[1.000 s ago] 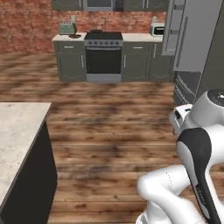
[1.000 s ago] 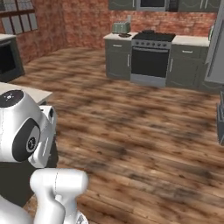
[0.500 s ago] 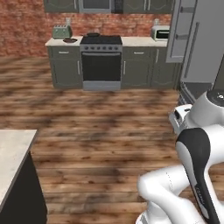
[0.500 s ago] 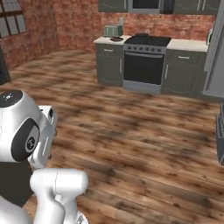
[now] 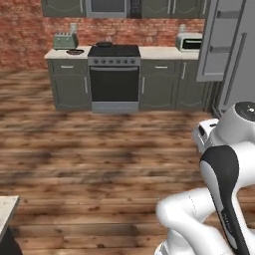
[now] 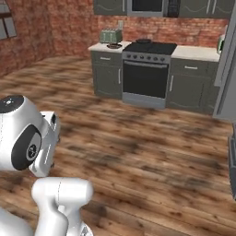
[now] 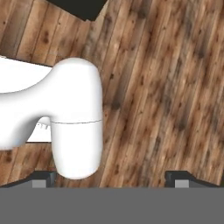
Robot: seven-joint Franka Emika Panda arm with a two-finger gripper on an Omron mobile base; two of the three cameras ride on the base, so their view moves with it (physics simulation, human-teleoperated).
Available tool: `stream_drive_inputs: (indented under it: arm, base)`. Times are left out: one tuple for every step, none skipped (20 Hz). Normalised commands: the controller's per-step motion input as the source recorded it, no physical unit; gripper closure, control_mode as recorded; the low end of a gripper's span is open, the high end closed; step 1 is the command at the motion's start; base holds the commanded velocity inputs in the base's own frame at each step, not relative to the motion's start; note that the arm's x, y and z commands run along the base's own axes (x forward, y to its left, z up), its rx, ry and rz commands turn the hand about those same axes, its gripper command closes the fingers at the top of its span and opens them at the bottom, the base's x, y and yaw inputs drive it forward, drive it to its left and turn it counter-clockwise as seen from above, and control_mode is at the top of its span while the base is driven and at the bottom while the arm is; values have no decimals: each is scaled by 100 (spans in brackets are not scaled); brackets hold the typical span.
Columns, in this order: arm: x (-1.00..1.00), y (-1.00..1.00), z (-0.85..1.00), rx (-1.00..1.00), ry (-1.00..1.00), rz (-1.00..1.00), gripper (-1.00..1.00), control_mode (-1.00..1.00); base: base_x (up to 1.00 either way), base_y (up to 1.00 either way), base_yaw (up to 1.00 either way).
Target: Place the cold items (mushroom and lime) from the fridge in one tupperware on the dining counter. Place the warm items (kebab skewer and hot dog) in the stove area in another tupperware.
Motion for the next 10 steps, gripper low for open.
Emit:
stream_drive_inputs:
  arm:
    - [0, 0, 0, 0, 0, 0, -100, 100]
    - [0, 0, 0, 0, 0, 0, -100, 100]
    - [0, 0, 0, 0, 0, 0, -100, 100]
    - [0, 0, 0, 0, 0, 0, -100, 100]
    - [0, 0, 0, 0, 0, 0, -100, 100]
    - [0, 0, 0, 0, 0, 0, -100, 100]
    - [0, 0, 0, 0, 0, 0, -100, 100]
    - [0, 0, 0, 0, 0, 0, -100, 100]
    - [0, 0, 0, 0, 0, 0, -100, 100]
    - [0, 0, 0, 0, 0, 0, -100, 100]
  base:
    - [100, 1, -3]
    - [100, 1, -4]
    - [100, 2, -5]
    - [100, 3, -5]
    - [100, 0, -6]
    - [100, 0, -7]
    - [100, 0, -7]
    - [100, 0, -6]
    - [100, 0, 0]
    - [100, 0, 0]
